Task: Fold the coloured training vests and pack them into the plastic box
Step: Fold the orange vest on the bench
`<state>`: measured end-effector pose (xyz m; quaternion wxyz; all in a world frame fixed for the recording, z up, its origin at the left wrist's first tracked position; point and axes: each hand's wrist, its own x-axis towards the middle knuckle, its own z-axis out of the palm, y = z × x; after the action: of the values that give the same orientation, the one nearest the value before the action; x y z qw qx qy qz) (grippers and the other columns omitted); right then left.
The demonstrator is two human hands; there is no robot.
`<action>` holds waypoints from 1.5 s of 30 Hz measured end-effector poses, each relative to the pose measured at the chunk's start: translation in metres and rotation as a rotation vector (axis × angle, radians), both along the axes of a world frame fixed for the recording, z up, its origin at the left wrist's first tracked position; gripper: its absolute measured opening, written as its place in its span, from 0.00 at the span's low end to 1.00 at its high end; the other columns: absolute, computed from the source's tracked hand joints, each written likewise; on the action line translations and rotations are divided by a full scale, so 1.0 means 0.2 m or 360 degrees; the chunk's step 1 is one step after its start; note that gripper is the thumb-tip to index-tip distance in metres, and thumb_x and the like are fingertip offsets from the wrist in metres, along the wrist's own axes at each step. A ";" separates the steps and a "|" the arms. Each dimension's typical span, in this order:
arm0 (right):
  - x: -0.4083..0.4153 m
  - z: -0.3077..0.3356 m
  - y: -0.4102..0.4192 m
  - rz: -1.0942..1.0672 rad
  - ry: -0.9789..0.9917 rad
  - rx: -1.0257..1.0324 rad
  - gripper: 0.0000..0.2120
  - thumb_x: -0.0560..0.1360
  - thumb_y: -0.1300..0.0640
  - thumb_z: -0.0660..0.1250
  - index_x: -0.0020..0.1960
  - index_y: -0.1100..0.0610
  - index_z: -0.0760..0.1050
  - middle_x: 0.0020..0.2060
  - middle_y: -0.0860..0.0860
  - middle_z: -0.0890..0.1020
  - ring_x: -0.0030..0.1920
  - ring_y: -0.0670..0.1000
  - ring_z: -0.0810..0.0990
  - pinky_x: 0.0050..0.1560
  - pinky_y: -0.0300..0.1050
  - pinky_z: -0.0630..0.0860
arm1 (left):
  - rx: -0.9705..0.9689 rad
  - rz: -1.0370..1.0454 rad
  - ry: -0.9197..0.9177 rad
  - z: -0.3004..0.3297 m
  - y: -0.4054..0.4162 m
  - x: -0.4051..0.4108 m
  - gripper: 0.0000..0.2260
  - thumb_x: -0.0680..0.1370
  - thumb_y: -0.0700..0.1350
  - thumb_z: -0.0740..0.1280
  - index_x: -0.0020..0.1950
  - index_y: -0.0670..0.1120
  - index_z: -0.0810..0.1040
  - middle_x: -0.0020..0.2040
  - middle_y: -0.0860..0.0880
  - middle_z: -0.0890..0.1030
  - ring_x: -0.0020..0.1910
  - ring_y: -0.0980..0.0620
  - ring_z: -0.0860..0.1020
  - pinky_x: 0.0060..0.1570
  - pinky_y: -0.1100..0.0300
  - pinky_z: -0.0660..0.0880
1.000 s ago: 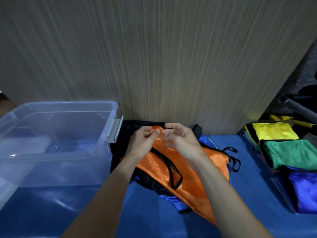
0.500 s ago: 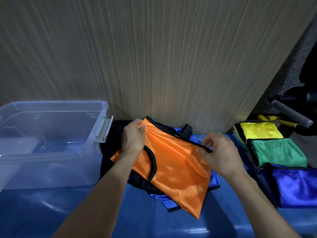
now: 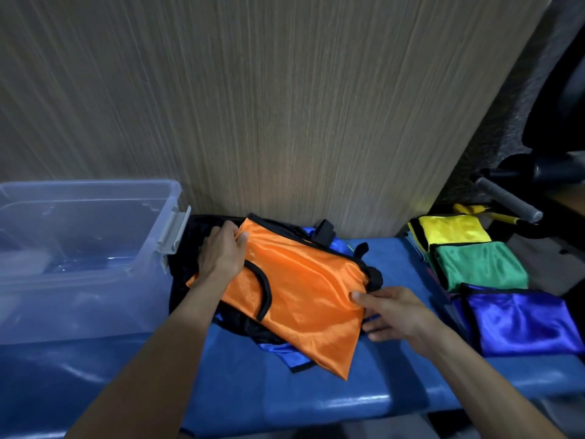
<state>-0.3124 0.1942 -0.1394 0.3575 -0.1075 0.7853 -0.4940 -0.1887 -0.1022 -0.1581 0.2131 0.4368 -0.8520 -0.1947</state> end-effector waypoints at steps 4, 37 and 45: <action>0.02 -0.01 0.00 -0.0065 -0.0161 -0.0068 0.19 0.73 0.50 0.78 0.52 0.65 0.81 0.35 0.55 0.82 0.30 0.51 0.79 0.32 0.44 0.79 | -0.0002 0.0018 -0.0028 0.01 0.00 -0.01 0.10 0.84 0.56 0.58 0.50 0.50 0.70 0.51 0.44 0.79 0.52 0.40 0.78 0.49 0.45 0.74; -0.02 -0.04 0.47 0.0246 0.0711 0.0685 0.14 0.76 0.46 0.73 0.49 0.55 0.73 0.37 0.60 0.83 0.33 0.57 0.83 0.31 0.49 0.81 | 0.1197 -0.0515 -0.0100 0.05 0.49 0.64 0.13 0.80 0.51 0.70 0.39 0.46 0.74 0.31 0.48 0.77 0.32 0.50 0.80 0.31 0.56 0.77; 0.01 0.02 0.39 0.0401 0.1038 0.0625 0.18 0.68 0.41 0.78 0.48 0.48 0.75 0.42 0.48 0.82 0.45 0.51 0.82 0.47 0.48 0.79 | 0.0567 -0.0569 -0.0034 0.02 0.45 0.62 0.18 0.79 0.55 0.70 0.37 0.43 0.73 0.33 0.52 0.71 0.33 0.54 0.70 0.39 0.56 0.68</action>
<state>-0.3110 0.2725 -0.1362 0.1610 -0.2839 0.9176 -0.2268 -0.0646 -0.0121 -0.1549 0.0858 0.3119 -0.8701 -0.3718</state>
